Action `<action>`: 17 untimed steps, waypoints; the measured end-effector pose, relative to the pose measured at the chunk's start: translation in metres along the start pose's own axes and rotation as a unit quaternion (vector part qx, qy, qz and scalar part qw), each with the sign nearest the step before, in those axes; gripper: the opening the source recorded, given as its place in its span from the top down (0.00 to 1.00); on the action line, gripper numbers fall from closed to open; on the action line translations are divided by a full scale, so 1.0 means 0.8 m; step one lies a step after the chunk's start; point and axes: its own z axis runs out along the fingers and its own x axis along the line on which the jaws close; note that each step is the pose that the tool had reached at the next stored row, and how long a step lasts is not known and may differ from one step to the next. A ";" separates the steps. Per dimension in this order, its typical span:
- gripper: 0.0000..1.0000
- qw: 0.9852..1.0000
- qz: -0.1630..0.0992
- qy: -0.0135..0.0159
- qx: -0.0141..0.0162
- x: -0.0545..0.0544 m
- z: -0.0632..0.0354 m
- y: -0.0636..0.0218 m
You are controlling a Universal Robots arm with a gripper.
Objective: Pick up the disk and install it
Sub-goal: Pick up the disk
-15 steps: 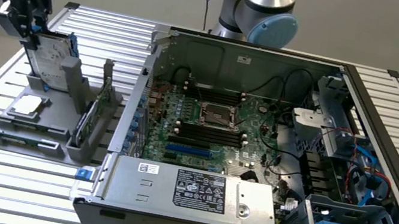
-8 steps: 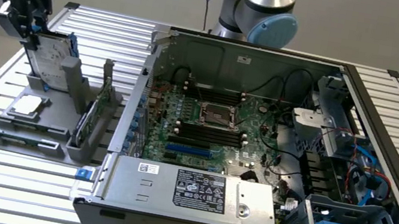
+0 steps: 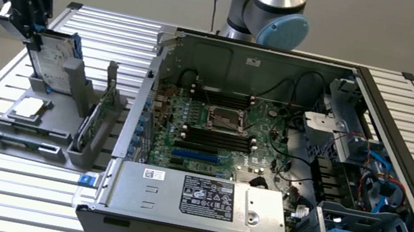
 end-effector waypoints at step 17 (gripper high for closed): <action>0.67 1.000 0.018 0.000 0.000 0.000 0.000 0.000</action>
